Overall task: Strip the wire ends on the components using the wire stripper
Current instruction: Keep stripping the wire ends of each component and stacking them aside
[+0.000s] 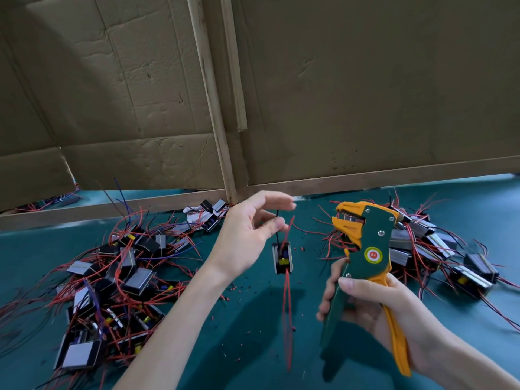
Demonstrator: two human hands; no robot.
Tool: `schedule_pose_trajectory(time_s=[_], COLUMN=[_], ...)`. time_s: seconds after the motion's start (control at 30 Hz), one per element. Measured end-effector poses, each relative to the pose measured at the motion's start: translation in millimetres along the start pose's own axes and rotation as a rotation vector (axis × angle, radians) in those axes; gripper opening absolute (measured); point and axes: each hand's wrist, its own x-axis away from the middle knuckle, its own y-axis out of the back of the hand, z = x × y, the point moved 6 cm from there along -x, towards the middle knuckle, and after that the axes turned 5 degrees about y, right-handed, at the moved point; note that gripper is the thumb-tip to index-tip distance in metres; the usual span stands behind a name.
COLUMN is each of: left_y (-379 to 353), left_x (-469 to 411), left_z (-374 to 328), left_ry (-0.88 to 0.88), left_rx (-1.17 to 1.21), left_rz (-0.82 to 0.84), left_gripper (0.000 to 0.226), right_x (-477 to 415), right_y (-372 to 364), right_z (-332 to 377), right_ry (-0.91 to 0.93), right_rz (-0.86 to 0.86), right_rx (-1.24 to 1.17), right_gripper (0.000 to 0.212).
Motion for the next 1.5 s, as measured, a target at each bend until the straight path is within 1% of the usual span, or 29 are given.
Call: schedule_pose_trajectory(time_s=[0.07, 0.1, 0.13, 0.17, 0.23, 0.27, 0.37, 0.43, 0.5, 0.57, 0.7, 0.83, 0.9, 1.0, 1.1, 1.2, 1.3, 1.4, 1.47, 1.5], left_y=[2, 2, 1, 1, -1, -3, -18, -33, -45, -52, -57, -62, -62, -54, -41, -30, -22, -18, -15, -14], left_x=[0, 0, 0, 0, -2, -2, 0, 4, 9, 14, 19, 23, 22, 17, 10, 4, 1, 2, 3, 4], left_z=[0, 1, 3, 5, 8, 10, 19, 26, 39, 54, 74, 81, 81, 75, 64, 51, 36, 24, 16, 13], left_ry=[-0.034, -0.032, -0.018, 0.002, 0.026, 0.031, 0.067, 0.052, 0.032, 0.063, 0.129, 0.149, 0.178, 0.2, 0.172, 0.118, 0.091, 0.113, 0.122, 0.123], left_rx=[0.033, 0.043, 0.048, 0.051, 0.037, 0.034, 0.058, -0.005, -0.091, -0.132, -0.122, -0.177, -0.134, 0.043, 0.139, 0.177, 0.199, 0.182, 0.14, 0.125], left_rz=[-0.044, -0.057, -0.068, -0.076, -0.07, -0.054, 0.042, 0.088, 0.08, 0.062, 0.055, 0.083, 0.077, 0.013, -0.08, -0.107, -0.039, 0.102, 0.176, 0.198], left_gripper=[0.052, 0.054, 0.052, 0.044, 0.022, 0.017, 0.019, 0.017, 0.016, 0.016, 0.018, 0.012, 0.008, 0.007, 0.008, 0.016, 0.022, 0.025, 0.022, 0.02], right_x=[-1, -2, -2, -2, -2, -2, -4, -5, -7, -8, -10, -11, -11, -11, -11, -10, -10, -11, -12, -11], right_y=[3, 4, 4, 5, 6, 7, 7, 8, 9, 12, 16, 17, 17, 18, 18, 17, 17, 17, 15, 13], right_z=[1, 1, 1, 0, -1, -2, -4, -5, -7, -7, -7, -6, -6, -6, -7, -9, -8, -5, -4, -3], right_ry=[-0.006, -0.007, -0.008, -0.012, -0.022, -0.025, -0.023, -0.028, -0.032, -0.03, -0.016, -0.013, -0.011, -0.012, -0.032, -0.044, -0.038, -0.043, -0.058, -0.068], right_rz=[-0.023, -0.029, -0.03, -0.027, -0.021, -0.018, 0.004, 0.021, 0.034, 0.031, 0.021, 0.03, 0.025, 0.025, 0.044, 0.064, 0.071, 0.066, 0.079, 0.09], right_rx=[0.008, 0.013, 0.016, 0.017, 0.027, 0.035, 0.053, 0.058, 0.069, 0.074, 0.054, 0.054, 0.063, 0.071, 0.068, 0.071, 0.074, 0.061, 0.054, 0.052], right_gripper=[0.011, 0.012, 0.012, 0.013, 0.013, 0.013, 0.014, 0.021, 0.031, 0.04, 0.03, 0.041, 0.034, 0.029, 0.034, 0.045, 0.046, 0.048, 0.044, 0.039])
